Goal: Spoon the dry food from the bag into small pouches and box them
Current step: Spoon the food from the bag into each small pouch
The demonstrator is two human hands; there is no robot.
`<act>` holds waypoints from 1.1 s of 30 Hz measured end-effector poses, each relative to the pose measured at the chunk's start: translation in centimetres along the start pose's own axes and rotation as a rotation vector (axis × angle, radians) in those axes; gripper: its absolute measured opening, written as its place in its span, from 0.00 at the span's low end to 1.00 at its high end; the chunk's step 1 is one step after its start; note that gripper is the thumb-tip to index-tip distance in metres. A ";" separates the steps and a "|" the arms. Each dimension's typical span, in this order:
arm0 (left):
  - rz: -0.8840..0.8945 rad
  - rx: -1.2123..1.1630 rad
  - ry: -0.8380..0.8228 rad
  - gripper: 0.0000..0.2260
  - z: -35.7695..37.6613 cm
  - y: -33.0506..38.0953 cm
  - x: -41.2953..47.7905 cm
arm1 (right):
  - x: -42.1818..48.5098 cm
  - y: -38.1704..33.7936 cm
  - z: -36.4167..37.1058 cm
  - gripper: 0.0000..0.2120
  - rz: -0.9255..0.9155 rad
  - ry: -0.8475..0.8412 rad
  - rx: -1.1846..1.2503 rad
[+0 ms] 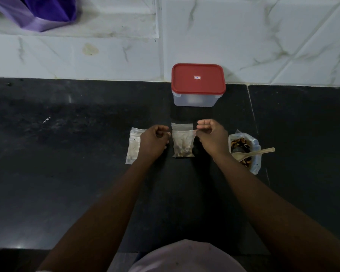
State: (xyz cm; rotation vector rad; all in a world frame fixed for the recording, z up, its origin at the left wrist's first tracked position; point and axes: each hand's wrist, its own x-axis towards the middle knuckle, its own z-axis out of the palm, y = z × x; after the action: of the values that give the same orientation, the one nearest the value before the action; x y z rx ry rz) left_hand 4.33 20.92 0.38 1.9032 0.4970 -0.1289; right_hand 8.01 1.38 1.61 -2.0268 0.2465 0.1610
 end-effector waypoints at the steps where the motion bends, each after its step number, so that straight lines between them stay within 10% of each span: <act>1: 0.014 0.014 0.027 0.06 -0.3 -0.1 -0.2 | -0.5 -0.2 0.1 0.11 -0.066 0.048 -0.033; 8: 0.042 0.188 0.224 0.05 -3.0 -1.0 -2.9 | -4.5 -3.1 2.4 0.07 -0.306 -0.119 -0.104; 15: -0.135 0.557 0.279 0.36 -4.7 -2.7 -3.5 | -5.1 -4.0 7.7 0.11 0.012 -0.472 -0.171; 23: -0.182 0.531 0.231 0.41 -4.9 -3.9 -3.4 | -5.0 -3.2 10.8 0.21 0.146 -0.459 -0.159; 33: -0.052 0.473 0.329 0.37 -5.0 -3.8 -4.6 | -6.1 -3.6 9.8 0.10 0.123 -0.421 -0.008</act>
State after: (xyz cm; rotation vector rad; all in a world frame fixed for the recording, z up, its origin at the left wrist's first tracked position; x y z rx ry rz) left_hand -2.07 25.33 0.48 2.3911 0.7913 0.0396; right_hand 2.91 12.29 1.66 -1.9330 0.1032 0.6563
